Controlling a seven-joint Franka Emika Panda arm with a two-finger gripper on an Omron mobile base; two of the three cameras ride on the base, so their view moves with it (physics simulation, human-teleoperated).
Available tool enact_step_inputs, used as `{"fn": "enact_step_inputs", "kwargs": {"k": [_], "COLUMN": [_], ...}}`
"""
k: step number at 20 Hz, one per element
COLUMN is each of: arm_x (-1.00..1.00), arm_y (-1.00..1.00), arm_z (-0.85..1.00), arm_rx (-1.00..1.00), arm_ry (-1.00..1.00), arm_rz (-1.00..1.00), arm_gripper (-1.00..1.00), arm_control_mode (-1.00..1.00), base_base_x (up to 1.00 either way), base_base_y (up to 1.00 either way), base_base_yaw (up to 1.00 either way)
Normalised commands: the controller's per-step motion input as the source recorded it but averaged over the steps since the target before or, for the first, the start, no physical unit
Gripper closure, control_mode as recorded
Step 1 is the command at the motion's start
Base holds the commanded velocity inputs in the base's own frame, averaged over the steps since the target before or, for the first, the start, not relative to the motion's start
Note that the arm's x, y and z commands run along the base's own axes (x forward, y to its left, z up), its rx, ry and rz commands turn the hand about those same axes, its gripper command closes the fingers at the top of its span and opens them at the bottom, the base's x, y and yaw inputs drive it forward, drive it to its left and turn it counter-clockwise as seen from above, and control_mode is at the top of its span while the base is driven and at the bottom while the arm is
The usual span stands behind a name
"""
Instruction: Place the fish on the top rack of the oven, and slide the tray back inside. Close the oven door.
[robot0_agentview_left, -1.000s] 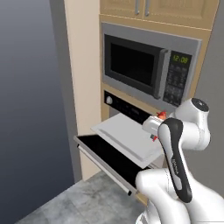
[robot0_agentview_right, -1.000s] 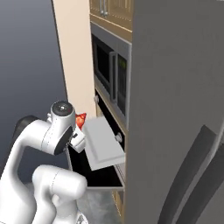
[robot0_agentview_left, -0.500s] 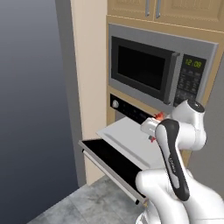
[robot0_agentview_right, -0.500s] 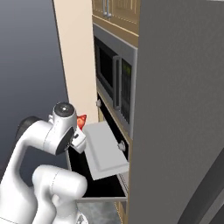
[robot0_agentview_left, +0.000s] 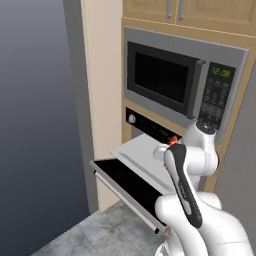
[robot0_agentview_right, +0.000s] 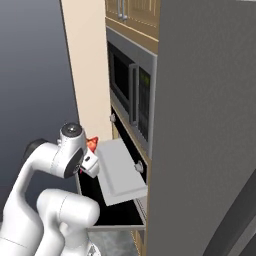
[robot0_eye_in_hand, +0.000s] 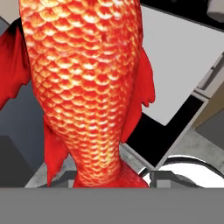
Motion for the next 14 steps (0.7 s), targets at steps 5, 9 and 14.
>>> {"fn": "enact_step_inputs", "kwargs": {"k": [5, 9, 14], "arm_x": [0.25, 0.15, 0.34], "arm_y": [0.17, 0.02, 0.06], "arm_z": [-0.29, -0.18, -0.19], "arm_rx": [-0.13, -0.09, -0.09], "arm_ry": [0.01, 0.0, 0.0], "arm_rz": [0.04, 0.14, 0.16], "arm_gripper": [1.0, 1.0, 1.0], "arm_control_mode": [-1.0, -1.0, -1.0], "base_base_x": [0.0, 0.0, 0.0], "base_base_y": [0.0, 0.0, 0.0], "base_base_yaw": [0.0, 0.0, 0.0]}}
